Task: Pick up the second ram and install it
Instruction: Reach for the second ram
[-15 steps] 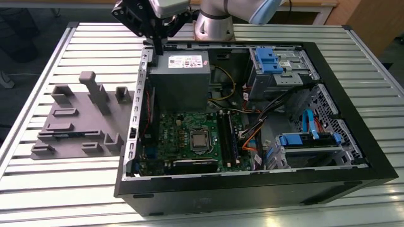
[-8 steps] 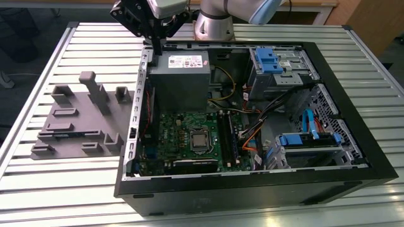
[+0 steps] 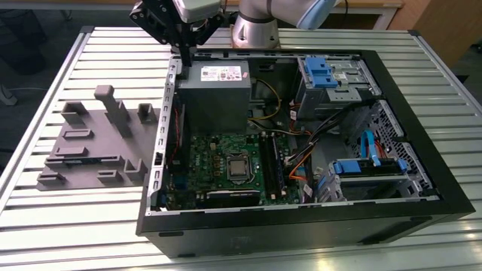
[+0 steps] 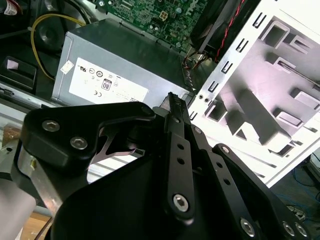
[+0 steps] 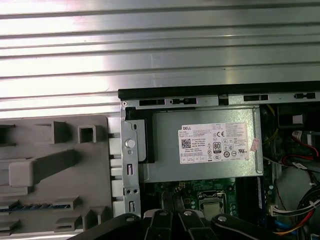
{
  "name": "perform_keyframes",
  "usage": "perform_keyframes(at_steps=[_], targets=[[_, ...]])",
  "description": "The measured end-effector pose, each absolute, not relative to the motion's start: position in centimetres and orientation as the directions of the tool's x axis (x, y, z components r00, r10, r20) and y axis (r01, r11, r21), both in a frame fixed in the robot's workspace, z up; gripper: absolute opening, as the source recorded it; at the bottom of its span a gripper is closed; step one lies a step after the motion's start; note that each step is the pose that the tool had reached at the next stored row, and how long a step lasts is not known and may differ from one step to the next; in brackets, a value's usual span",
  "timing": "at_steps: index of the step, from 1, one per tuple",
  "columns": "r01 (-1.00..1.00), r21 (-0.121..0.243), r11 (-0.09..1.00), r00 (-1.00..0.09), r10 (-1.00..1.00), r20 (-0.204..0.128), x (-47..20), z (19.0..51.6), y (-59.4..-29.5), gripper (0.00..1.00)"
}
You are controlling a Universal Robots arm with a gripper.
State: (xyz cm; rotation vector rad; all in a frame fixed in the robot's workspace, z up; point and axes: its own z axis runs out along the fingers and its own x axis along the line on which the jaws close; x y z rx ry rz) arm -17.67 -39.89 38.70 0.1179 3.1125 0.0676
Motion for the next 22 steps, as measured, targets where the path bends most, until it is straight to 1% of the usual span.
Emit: perform_keyframes(at_steps=[22], targets=[[0.075,0.044,0.996,-0.997,0.076,-0.024,-18.45,38.54,-39.89,0.11]])
